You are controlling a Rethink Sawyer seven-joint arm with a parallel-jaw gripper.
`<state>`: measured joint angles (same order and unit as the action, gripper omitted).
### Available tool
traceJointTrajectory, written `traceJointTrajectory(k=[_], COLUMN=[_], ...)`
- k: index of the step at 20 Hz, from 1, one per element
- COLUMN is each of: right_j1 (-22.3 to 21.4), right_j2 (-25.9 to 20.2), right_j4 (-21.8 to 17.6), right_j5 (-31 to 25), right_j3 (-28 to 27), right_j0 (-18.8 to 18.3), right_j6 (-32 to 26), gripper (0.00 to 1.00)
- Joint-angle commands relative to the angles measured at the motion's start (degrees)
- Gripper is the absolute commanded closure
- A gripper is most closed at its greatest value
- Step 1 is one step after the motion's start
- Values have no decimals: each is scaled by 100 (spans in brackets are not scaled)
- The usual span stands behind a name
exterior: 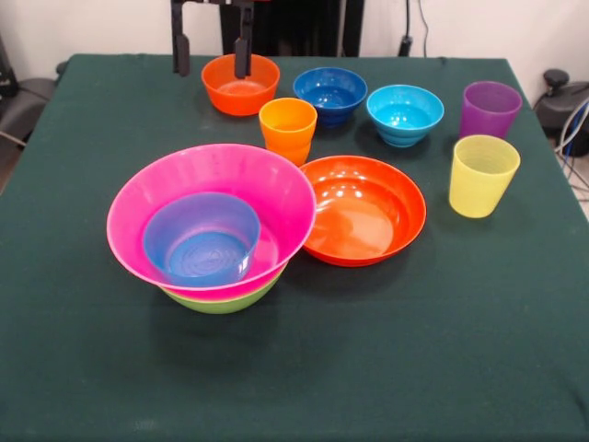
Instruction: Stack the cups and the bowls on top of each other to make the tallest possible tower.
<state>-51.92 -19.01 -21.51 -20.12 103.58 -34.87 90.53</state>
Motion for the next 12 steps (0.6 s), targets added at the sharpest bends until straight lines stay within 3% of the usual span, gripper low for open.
traceJointTrajectory(k=[1,12], right_j1=[195,301], right_j2=[-177,-250], right_j4=[-138,-125], right_j5=[-503,-472], right_j3=[355,321], right_j0=[198,216], right_j6=[117,97], gripper=[0,0])
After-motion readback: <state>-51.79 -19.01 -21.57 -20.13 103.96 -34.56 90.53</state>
